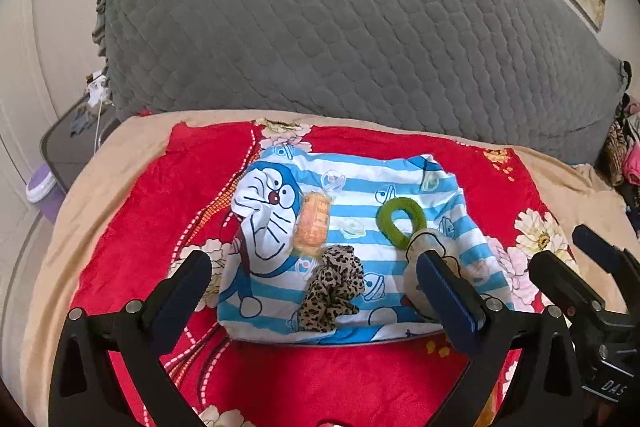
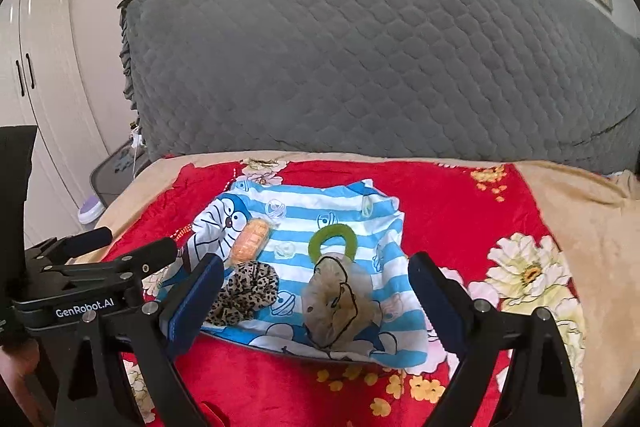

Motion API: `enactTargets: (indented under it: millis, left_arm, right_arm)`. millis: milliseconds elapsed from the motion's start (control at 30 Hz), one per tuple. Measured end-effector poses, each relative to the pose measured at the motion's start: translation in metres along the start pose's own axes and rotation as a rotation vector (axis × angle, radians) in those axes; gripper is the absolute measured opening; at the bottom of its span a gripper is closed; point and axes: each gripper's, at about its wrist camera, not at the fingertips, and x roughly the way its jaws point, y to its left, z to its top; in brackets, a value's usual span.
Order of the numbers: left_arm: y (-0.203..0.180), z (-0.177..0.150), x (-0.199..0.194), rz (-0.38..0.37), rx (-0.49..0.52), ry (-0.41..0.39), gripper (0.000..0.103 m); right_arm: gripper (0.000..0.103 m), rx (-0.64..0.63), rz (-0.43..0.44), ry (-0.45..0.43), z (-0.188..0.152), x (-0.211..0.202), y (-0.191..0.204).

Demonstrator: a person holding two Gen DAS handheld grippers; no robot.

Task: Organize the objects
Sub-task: 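Withdraw both open grippers back from the tray toward the yellow snack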

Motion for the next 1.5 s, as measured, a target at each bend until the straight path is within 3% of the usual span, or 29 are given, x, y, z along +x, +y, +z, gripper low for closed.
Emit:
enactTargets:
  millis: [567,1133,1500]
  left_arm:
    - [-0.011,-0.008,-0.065,0.022,0.027,-0.066,0.102]
    - [-0.016,-0.046,-0.123,0.025,0.047,-0.09,0.102]
    - [-0.015,-0.079,-0.134,0.015,0.029,-0.054,0.102]
  right_arm:
    - [0.094,0.03,0.032,-0.101,-0.004,-0.073,-0.002]
    - [0.095,0.01,0.048,-0.155,-0.024,-0.133,0.003]
    - [0.097,0.01,0.041,-0.154,-0.043,-0.153,-0.003]
